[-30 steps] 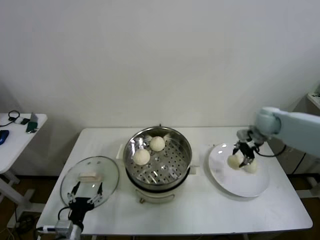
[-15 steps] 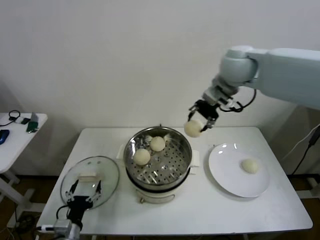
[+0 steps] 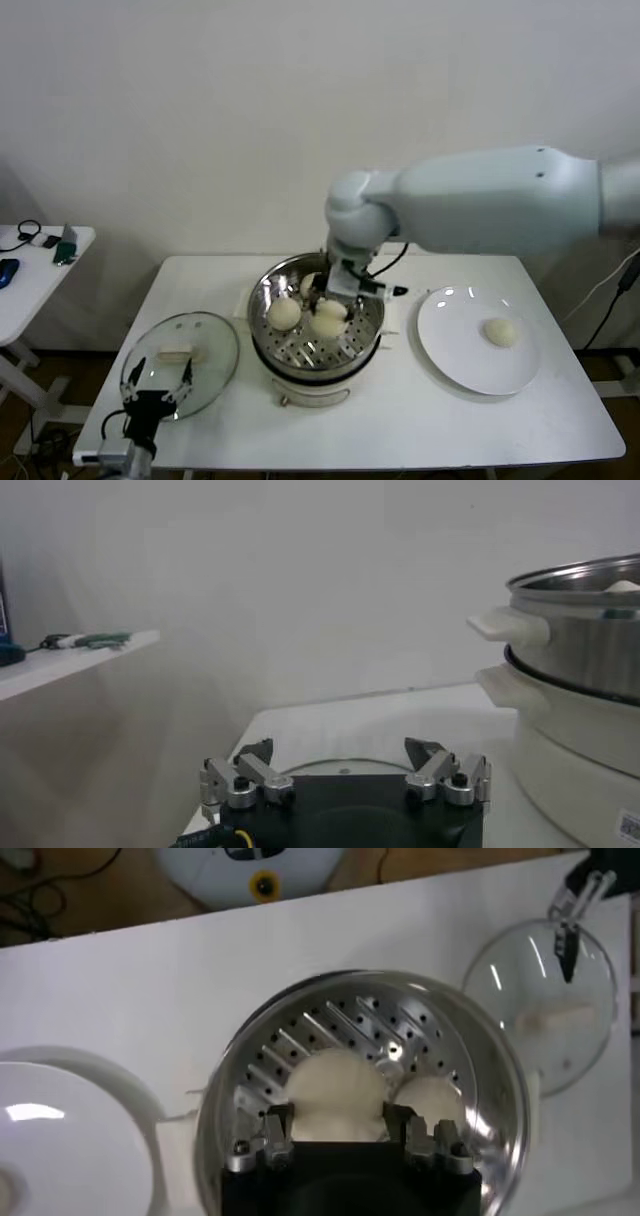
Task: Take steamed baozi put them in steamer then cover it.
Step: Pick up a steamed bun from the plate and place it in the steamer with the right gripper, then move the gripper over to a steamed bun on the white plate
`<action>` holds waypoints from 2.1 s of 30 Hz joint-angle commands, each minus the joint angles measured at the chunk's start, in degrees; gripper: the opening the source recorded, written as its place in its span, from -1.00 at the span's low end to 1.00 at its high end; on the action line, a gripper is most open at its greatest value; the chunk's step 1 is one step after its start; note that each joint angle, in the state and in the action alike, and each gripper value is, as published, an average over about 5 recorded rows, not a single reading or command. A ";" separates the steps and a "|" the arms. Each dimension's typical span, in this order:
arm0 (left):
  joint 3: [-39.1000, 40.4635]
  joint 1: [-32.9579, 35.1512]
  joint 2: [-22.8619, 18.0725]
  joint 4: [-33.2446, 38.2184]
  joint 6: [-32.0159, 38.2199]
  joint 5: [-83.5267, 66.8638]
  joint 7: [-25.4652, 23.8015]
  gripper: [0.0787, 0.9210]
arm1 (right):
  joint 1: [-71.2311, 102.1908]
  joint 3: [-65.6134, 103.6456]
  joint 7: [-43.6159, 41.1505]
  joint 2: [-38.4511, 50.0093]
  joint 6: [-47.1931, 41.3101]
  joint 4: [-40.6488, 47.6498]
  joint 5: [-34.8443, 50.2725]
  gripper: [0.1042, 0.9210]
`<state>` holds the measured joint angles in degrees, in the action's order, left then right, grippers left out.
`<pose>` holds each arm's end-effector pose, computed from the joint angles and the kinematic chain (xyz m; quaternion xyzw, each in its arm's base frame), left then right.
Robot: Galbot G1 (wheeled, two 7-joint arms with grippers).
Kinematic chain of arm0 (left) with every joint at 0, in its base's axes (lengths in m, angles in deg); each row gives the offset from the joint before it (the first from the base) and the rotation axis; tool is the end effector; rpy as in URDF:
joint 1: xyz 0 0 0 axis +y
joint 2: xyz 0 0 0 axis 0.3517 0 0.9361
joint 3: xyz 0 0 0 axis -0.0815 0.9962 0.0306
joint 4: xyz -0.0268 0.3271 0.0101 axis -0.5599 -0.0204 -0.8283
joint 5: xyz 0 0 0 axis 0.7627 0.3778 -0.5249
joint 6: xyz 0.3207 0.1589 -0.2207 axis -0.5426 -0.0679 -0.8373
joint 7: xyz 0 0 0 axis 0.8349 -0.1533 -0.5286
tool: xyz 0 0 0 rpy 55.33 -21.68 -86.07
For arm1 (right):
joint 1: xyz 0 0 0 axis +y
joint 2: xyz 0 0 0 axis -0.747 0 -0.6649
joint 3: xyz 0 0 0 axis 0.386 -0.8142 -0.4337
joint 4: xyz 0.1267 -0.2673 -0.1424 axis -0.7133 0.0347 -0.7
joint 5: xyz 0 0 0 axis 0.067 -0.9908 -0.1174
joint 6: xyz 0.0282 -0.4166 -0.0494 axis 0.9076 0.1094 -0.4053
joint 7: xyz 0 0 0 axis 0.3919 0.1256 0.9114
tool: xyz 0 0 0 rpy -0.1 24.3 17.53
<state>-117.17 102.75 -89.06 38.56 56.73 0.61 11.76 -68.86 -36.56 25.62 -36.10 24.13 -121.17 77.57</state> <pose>0.2271 0.1103 -0.3478 0.0462 -0.9891 -0.0737 0.1188 0.4550 0.2374 -0.0746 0.6705 -0.1006 0.7350 0.0127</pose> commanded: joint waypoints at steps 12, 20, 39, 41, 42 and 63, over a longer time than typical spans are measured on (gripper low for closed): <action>-0.06 0.62 -0.43 -0.16 0.66 0.40 0.27 0.77 | 9.38 0.18 2.65 -6.47 1.57 5.16 -7.27 0.31; -0.07 1.12 -0.58 0.38 0.88 0.39 0.32 0.77 | 2.05 2.29 -3.12 -2.37 5.43 6.83 -2.27 0.73; 1.26 0.25 -1.82 1.20 1.09 0.98 -0.27 0.77 | 1.53 -14.78 -6.70 38.00 -7.01 27.80 7.78 0.76; 1.40 0.26 -2.17 1.07 1.09 1.50 -0.38 0.77 | 7.72 -9.65 -6.48 39.44 -7.72 29.87 5.22 0.76; 1.45 0.34 -2.32 1.00 1.11 1.74 -0.44 0.77 | 10.87 -7.02 -6.24 39.63 -8.00 31.12 4.04 0.76; 0.50 2.99 -3.20 0.13 1.99 3.30 -0.39 0.77 | 40.41 22.25 -3.23 27.28 -7.30 50.00 -3.14 0.76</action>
<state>-116.65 105.41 -92.23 38.65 58.74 3.67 11.38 -38.00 -23.51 21.70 -6.90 17.13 -77.88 76.67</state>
